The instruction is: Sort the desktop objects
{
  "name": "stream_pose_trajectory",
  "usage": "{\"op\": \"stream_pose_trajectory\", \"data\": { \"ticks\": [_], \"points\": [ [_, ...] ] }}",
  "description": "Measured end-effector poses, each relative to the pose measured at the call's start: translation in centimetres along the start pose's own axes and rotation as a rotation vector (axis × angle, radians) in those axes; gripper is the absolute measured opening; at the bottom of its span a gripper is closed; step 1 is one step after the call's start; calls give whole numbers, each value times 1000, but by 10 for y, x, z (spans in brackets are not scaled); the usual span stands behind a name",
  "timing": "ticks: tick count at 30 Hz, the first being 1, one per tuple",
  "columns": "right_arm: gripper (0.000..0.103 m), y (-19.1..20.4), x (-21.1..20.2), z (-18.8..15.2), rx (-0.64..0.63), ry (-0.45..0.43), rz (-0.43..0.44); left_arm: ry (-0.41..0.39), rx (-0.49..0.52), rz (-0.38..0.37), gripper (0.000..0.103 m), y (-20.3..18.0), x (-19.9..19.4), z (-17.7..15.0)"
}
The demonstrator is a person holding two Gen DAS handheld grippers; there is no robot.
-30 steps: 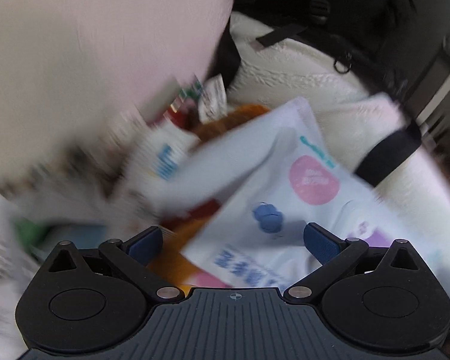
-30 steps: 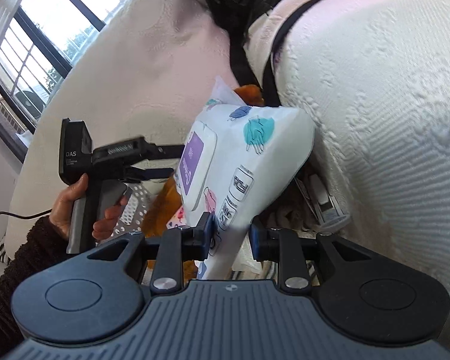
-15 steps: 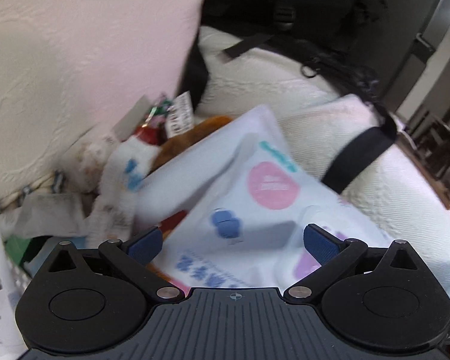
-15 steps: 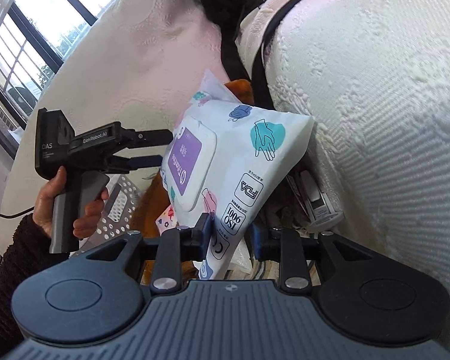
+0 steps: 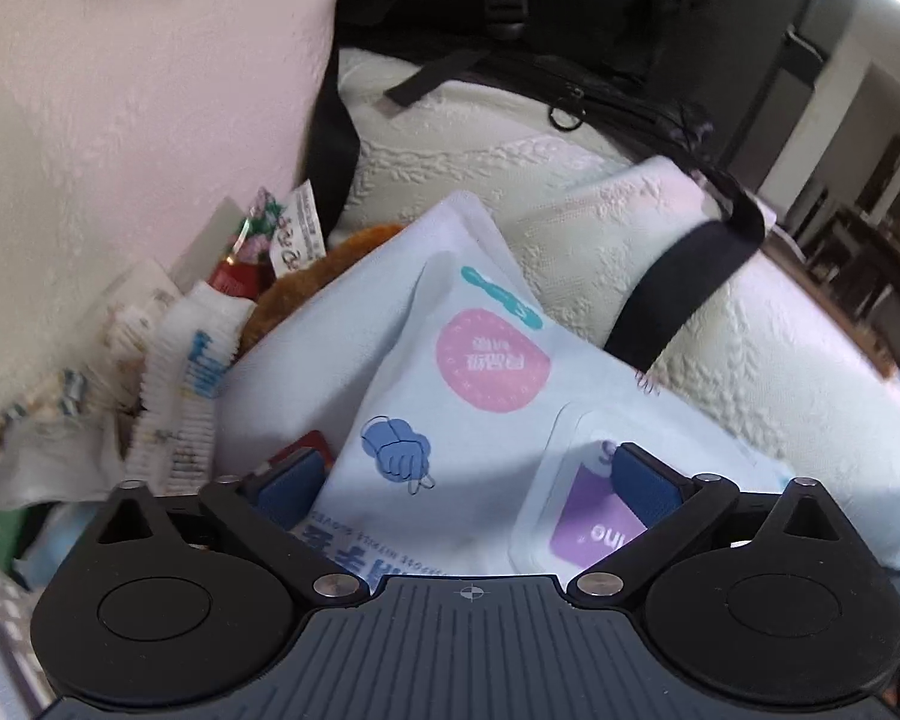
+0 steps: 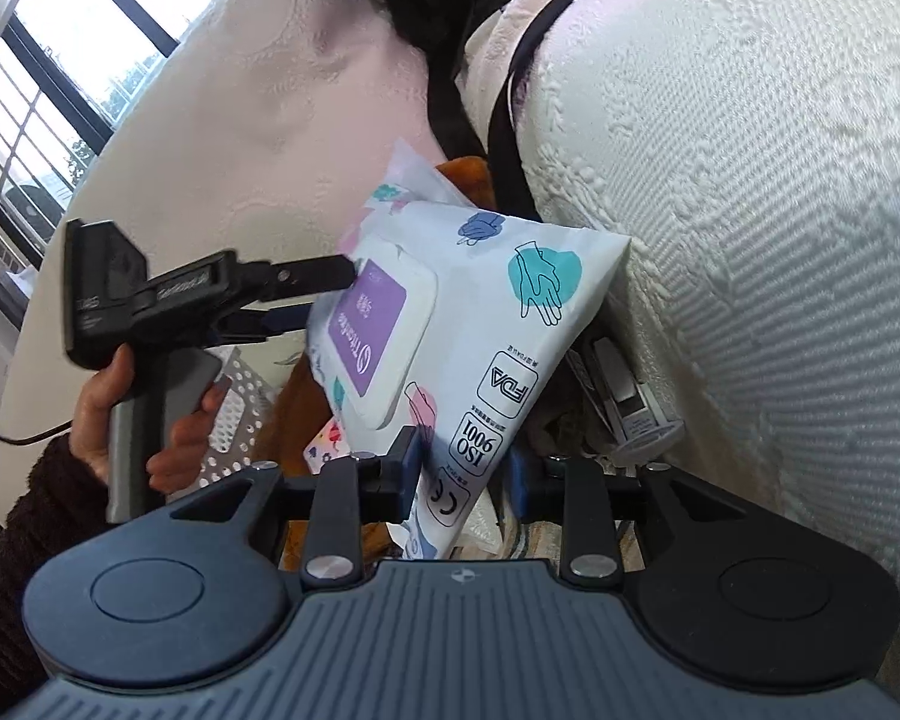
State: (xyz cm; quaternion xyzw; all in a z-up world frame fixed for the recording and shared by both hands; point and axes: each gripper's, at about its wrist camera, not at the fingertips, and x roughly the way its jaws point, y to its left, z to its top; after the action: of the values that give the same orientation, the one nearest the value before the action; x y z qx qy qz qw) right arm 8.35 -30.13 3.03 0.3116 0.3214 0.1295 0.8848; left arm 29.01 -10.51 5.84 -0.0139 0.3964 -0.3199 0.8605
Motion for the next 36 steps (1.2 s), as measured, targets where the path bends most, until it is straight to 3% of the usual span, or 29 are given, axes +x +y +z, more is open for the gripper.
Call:
{"op": "stream_pose_trajectory", "data": {
  "ticks": [2,3,12,14,15,25,31,36],
  "points": [
    [34,0,0,-2,10,-11,-8,-21,23,32,73,-3,-8,-4],
    [34,0,-1,-2,18,-17,-11,-30,39,74,46,-4,-12,-6],
    [33,9,-7,-9,54,-104,-10,-99,88,188,36,-13,-45,-34],
    [33,14,-11,-10,37,-135,-13,-115,88,203,28,-14,-53,-38],
    [32,18,-12,-10,19,-150,-23,-127,101,229,18,-16,-57,-41],
    [31,51,-13,-7,-45,-203,-12,-234,85,308,17,-19,-104,-48],
    [31,94,-11,6,-115,-224,51,-333,82,399,17,-17,-157,-49],
    [31,147,7,7,-182,-204,146,-389,16,483,17,8,-216,-65]
  ]
}}
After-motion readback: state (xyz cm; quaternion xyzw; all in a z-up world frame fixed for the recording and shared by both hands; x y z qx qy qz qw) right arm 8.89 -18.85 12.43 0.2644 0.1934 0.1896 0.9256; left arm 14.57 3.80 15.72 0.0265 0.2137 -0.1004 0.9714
